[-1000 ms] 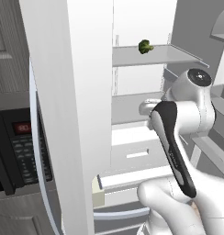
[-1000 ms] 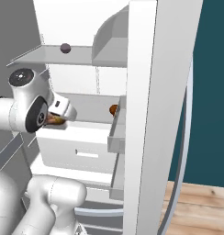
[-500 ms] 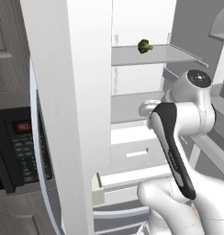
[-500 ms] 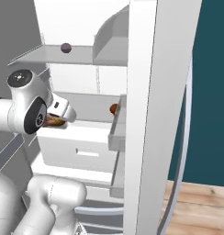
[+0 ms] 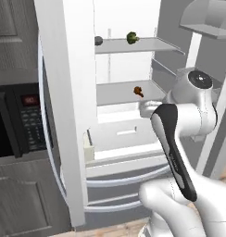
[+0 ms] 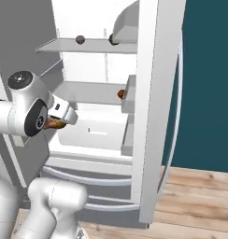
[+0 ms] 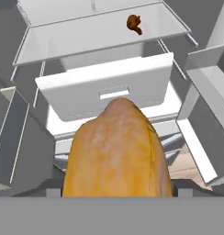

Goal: Gather the eggplant and broccoli from the fridge and place them on a tray on the dining counter. Then gather the chicken drumsticks from the fridge and place them on the other tray.

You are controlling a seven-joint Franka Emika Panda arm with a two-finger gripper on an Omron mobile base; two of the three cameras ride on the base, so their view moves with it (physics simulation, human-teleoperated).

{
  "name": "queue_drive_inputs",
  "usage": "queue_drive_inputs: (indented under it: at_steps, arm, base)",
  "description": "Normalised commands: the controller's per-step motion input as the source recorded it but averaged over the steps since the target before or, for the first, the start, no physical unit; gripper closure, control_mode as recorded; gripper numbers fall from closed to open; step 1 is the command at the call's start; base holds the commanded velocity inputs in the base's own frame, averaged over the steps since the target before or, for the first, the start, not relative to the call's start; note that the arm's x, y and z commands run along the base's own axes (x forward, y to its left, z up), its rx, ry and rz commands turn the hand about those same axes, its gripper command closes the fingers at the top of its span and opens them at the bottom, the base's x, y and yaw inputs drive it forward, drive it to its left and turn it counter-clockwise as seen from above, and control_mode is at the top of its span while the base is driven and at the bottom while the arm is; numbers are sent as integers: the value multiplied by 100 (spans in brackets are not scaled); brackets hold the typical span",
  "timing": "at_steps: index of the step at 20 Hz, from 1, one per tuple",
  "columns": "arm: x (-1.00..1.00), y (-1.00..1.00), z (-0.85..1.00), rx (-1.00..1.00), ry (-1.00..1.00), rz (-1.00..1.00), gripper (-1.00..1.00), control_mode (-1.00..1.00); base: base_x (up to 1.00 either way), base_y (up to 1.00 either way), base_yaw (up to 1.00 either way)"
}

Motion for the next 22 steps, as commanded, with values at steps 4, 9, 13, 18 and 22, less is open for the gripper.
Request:
queue_drive_inputs:
  at_steps: [4, 9, 13, 18, 22]
  arm:
    - [0, 0, 0, 0, 0, 0, 100, 100]
    - [0, 0, 0, 0, 0, 0, 100, 100]
    - [0, 0, 0, 0, 0, 0, 100, 100]
    - [0, 0, 0, 0, 0, 0, 100, 100]
    - [0, 0, 0, 0, 0, 0, 100, 100]
  base:
    - [-100, 0, 0]
    - [-100, 0, 0]
    - [-100, 9, 4]
    - [-95, 31, 14]
    - [-84, 51, 21]
